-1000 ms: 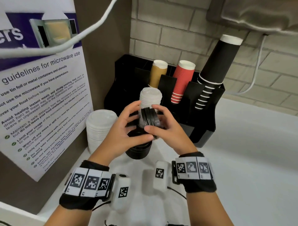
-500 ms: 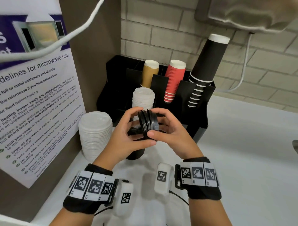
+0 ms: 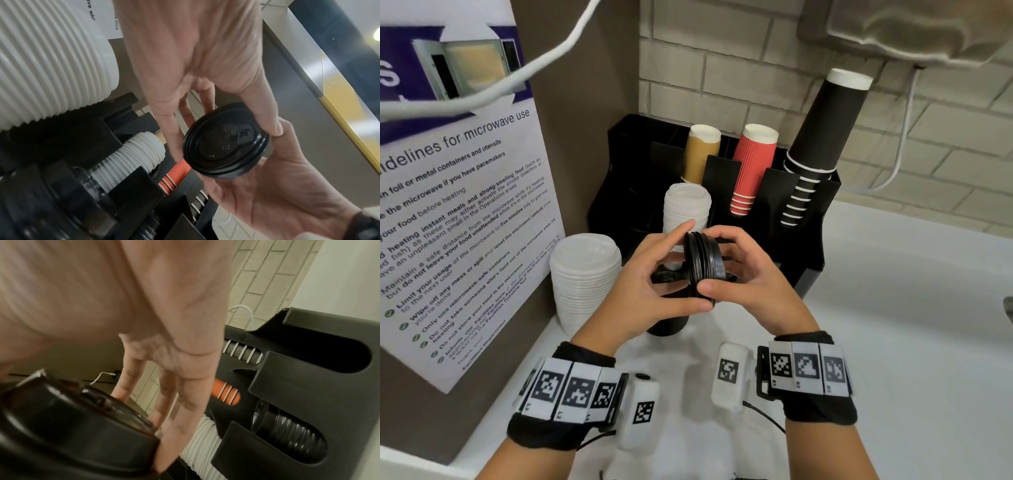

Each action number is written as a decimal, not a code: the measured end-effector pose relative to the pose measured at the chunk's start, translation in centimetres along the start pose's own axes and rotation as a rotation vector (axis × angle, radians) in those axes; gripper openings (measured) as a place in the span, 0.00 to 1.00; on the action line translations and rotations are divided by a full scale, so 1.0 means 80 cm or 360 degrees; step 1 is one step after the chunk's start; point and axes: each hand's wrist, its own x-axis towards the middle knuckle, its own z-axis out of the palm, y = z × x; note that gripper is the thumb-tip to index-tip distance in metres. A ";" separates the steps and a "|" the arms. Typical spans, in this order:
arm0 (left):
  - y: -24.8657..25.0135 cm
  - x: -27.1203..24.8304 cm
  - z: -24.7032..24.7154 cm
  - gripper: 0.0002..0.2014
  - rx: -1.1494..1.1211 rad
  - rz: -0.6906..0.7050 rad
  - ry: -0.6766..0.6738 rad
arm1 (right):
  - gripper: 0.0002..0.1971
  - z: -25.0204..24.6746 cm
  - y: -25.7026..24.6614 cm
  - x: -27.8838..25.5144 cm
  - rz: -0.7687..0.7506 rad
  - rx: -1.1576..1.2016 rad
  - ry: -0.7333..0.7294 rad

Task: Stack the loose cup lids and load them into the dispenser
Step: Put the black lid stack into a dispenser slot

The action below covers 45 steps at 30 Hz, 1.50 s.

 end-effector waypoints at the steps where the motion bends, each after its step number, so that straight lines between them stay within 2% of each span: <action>1: 0.001 0.000 0.000 0.46 -0.0003 0.0006 0.0011 | 0.31 0.001 0.000 0.000 -0.0009 0.0009 -0.0004; 5: 0.003 -0.001 0.003 0.46 -0.0004 0.0043 0.0063 | 0.35 0.001 0.000 0.002 -0.0032 0.0043 -0.0025; 12: 0.002 -0.005 0.007 0.45 0.0036 0.0062 0.0072 | 0.29 0.003 0.005 0.003 -0.0037 0.0140 -0.0079; 19: 0.006 -0.006 0.006 0.44 0.0016 0.0071 0.0030 | 0.32 0.002 0.008 0.001 -0.0060 0.0234 -0.0125; 30: 0.011 -0.012 0.022 0.41 -0.0175 0.0136 0.0159 | 0.32 0.006 0.003 -0.006 -0.0126 0.0292 -0.0016; 40: 0.013 -0.016 0.015 0.45 -0.0205 0.0045 -0.0013 | 0.34 0.005 -0.003 -0.014 -0.0081 0.0204 -0.0077; 45: 0.014 -0.018 0.018 0.41 -0.0204 0.0063 0.0002 | 0.33 0.004 0.000 -0.015 -0.0057 0.0238 -0.0059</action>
